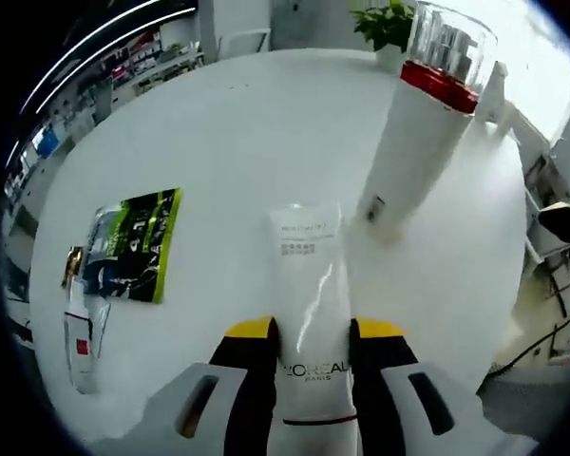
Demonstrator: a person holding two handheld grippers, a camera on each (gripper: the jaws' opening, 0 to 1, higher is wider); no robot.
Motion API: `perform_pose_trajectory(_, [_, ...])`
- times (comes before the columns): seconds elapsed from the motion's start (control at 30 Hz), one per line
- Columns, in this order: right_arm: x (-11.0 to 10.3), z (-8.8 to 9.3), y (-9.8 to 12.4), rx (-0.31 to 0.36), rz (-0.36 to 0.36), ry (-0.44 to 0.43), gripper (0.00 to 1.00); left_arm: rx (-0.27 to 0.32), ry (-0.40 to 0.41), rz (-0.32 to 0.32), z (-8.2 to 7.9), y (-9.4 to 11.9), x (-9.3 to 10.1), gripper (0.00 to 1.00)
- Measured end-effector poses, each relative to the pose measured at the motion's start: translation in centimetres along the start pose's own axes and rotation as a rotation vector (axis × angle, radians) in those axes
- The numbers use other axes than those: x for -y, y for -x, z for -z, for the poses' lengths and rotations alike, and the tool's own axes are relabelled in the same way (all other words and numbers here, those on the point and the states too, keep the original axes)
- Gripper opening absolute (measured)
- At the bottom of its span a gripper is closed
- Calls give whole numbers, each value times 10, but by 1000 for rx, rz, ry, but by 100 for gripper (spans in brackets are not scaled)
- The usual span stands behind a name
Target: Arrange the skincare products in the storage area until every visible bottle or jar stands upright without overlapping.
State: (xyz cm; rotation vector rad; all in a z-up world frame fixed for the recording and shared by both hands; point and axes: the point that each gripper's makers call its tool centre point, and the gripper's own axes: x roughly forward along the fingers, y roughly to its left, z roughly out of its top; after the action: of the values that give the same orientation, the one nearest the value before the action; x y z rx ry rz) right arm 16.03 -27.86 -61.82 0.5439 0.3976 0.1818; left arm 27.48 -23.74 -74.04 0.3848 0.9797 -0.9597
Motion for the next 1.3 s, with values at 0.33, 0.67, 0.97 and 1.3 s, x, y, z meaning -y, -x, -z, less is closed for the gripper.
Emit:
perform_pose_trajectory(0.33, [-18, 0, -7, 19, -9, -15, 82, 33, 184, 109, 9, 17, -10, 25])
perform_pose_trajectory(0.67, [-50, -4, -34, 38, -59, -41, 81, 178, 148, 186, -1, 77, -1, 25])
perform_pose_trajectory(0.97, [-81, -17, -64, 61, -107, -112, 77, 307, 45, 202, -12, 136, 7, 26])
perform_pose_trajectory(1.3, [-114, -16, -95, 54, -163, -228, 65, 367, -99, 159, -6, 177, 5, 26])
